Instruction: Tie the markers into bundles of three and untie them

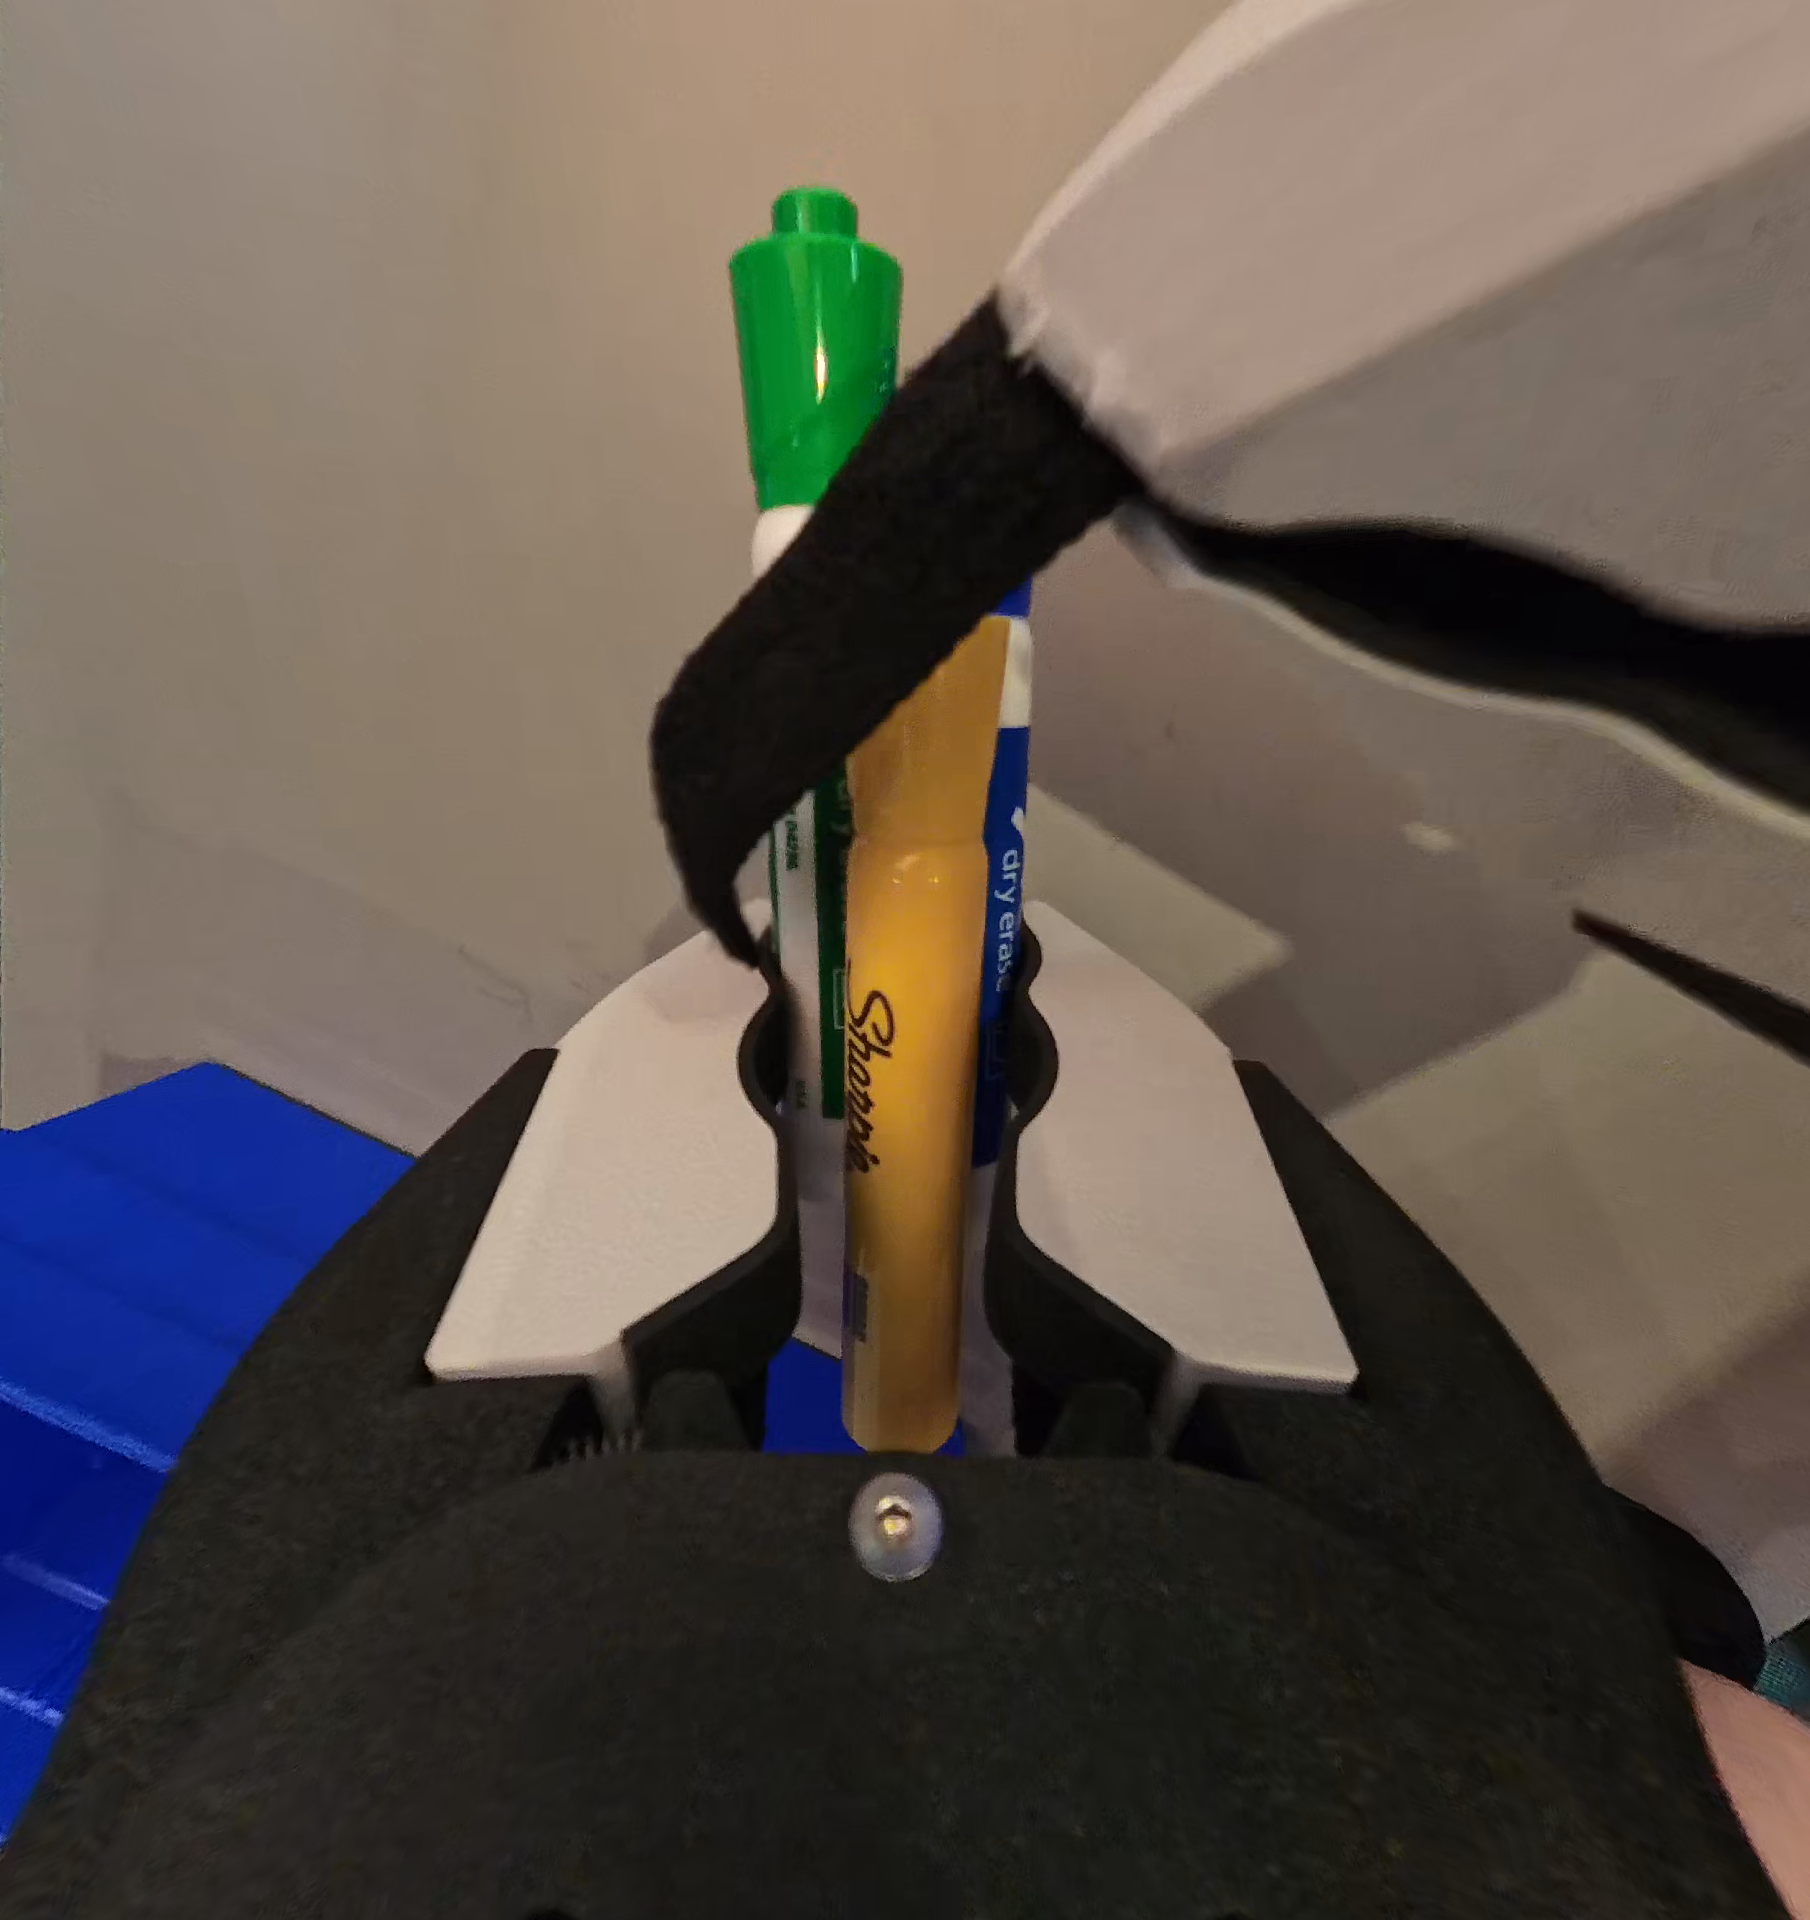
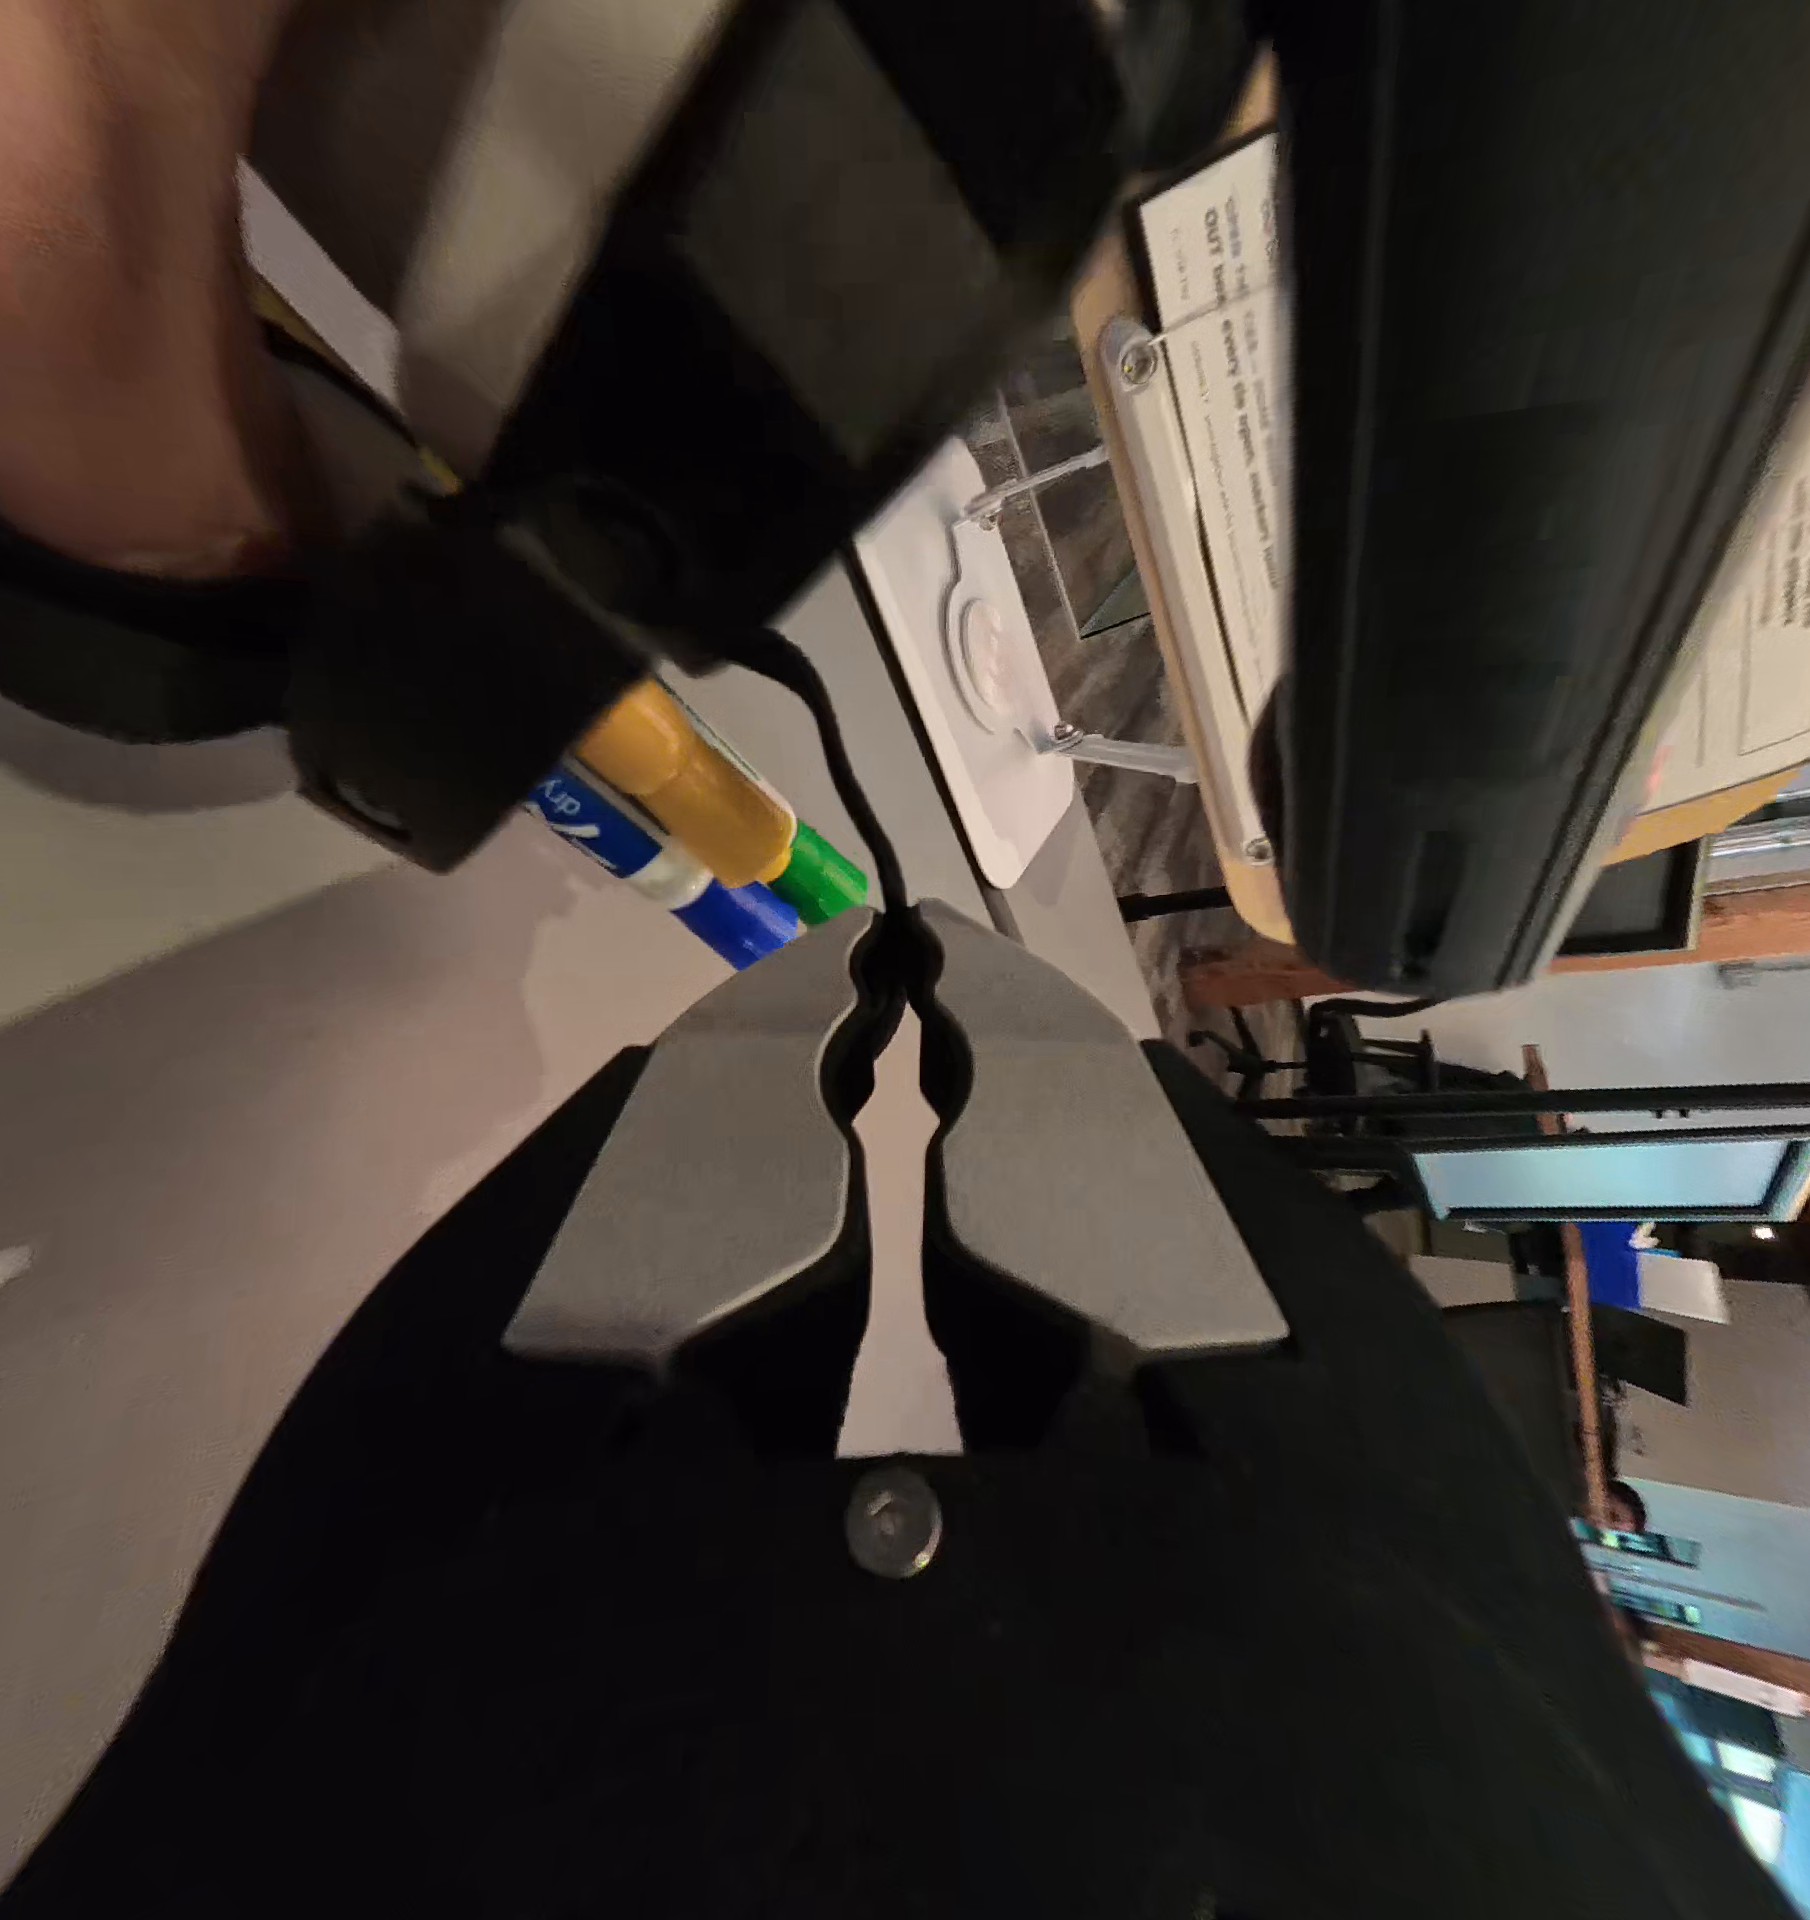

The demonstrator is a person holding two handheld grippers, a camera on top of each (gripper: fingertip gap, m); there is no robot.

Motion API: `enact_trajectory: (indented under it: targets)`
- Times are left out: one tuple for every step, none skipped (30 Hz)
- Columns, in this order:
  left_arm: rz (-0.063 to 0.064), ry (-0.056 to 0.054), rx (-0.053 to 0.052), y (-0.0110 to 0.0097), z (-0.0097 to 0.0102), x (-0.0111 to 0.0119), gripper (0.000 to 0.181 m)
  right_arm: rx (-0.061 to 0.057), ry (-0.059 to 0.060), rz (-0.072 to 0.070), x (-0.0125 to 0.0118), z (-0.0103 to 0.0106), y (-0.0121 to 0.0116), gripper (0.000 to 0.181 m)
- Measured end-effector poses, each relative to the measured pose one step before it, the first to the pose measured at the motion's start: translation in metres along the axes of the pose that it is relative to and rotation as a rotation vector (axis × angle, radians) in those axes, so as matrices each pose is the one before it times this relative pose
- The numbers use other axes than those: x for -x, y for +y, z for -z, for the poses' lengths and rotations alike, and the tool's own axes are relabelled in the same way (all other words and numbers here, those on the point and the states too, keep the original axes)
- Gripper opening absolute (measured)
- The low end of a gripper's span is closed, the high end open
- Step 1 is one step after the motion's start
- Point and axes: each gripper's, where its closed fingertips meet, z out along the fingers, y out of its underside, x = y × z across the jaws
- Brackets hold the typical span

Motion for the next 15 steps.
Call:
enact_trajectory:
  targets:
    - [-0.0021,-0.0002,-0.0003,-0.00058,-0.00036,-0.00041,0.038,0.0044,0.0049,0.0210,0.00096,0.00019,-0.00179,0.005]
    - [0.0003,0.0009,-0.0004,-0.00048,-0.00028,-0.00042,0.039,0.0062,0.0014,0.0194,0.00171,0.00011,-0.00181,0.005]
    - [0.0009,0.0014,0.0010,-0.00015,-0.00028,-0.00038,0.039,0.0014,0.0037,0.0175,0.00139,0.00007,-0.00197,0.005]
    - [-0.0001,-0.0005,0.0013,0.00037,-0.00017,0.00003,0.039,0.0062,0.0060,0.0137,0.00037,-0.00019,-0.00044,0.005]
    - [0.0016,0.0017,0.0027,0.00065,0.00001,-0.00007,0.039,0.0079,0.0083,0.0047,-0.00123,-0.00053,0.00106,0.005]
    - [0.0012,0.0024,0.0000,0.00060,0.00019,-0.00012,0.039,0.0024,0.0048,-0.0054,-0.00197,-0.00071,0.00160,0.005]
    - [0.0012,0.0010,-0.0013,0.00033,0.00048,0.00012,0.039,0.0050,-0.0005,-0.0072,-0.00150,-0.00093,0.00230,0.005]
    - [-0.0005,-0.0022,-0.0043,-0.00042,0.00074,0.00043,0.039,0.0091,-0.0007,-0.0010,-0.00088,-0.00090,0.00223,0.005]
    - [0.0007,0.0006,-0.0047,-0.00068,0.00069,-0.00010,0.039,0.0007,0.0023,0.0069,-0.00029,0.00009,0.00005,0.005]
    - [0.0011,0.0020,-0.0030,-0.00067,0.00046,-0.00038,0.038,-0.0110,0.0016,0.0104,0.00102,0.00116,-0.00293,0.005]
    - [-0.0027,0.0002,-0.0010,-0.00045,0.00025,-0.00037,0.038,-0.0093,-0.0056,0.0108,0.00291,0.00167,-0.00392,0.005]
    - [-0.0037,-0.0007,-0.0001,-0.00045,-0.00011,-0.00032,0.039,-0.0009,-0.0099,0.0148,0.00411,0.00128,-0.00372,0.005]
    - [-0.0003,0.0005,0.0023,0.00007,-0.00036,-0.00035,0.038,-0.0015,-0.0064,0.0166,0.00363,0.00094,-0.00394,0.005]
    - [0.0004,0.0012,0.0024,0.00038,-0.00041,-0.00035,0.039,-0.0121,-0.0089,0.0082,0.00334,0.00091,-0.00477,0.004]
    - [-0.0005,0.0009,-0.0001,0.00013,-0.00027,-0.00019,0.038,-0.0074,-0.0201,-0.0011,0.00425,0.00037,-0.00354,0.005]
